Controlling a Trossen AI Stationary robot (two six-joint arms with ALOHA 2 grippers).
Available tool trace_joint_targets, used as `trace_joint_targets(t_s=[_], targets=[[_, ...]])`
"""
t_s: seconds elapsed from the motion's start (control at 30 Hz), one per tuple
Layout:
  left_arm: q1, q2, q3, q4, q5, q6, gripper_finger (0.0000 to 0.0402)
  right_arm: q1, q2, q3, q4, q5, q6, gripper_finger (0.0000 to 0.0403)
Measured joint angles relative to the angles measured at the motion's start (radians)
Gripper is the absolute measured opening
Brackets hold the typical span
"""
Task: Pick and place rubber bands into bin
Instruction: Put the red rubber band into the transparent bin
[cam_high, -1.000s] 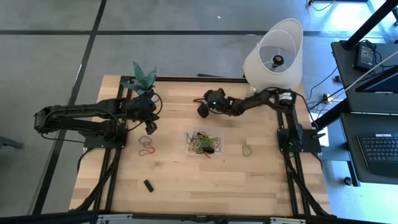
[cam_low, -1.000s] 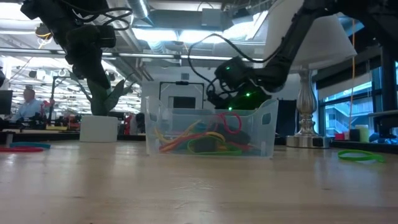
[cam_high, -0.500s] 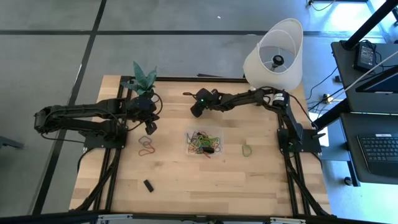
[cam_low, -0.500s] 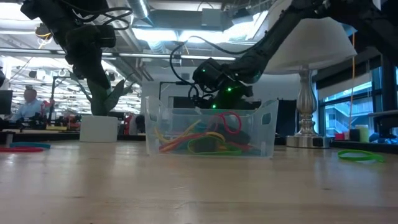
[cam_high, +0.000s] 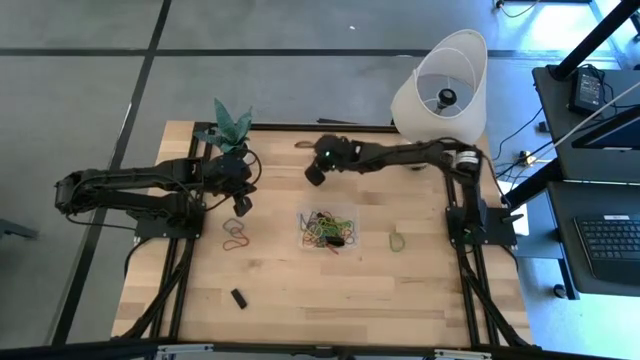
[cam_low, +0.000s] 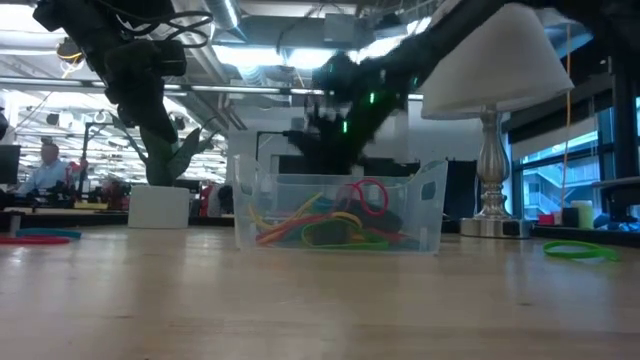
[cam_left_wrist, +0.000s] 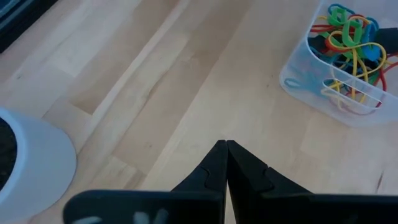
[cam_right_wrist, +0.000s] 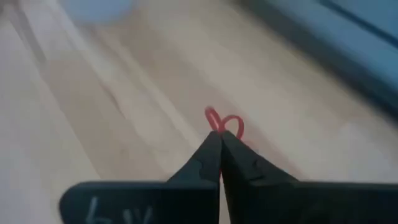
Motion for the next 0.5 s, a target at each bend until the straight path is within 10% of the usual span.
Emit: trace_joint_targets(t_s=[0.5], targets=[[0.002, 0.000, 0.000, 0.000, -0.011, 0.011, 0.0003, 0.140, -0.286, 0.001, -0.211, 0.029, -0.002, 0.0001]])
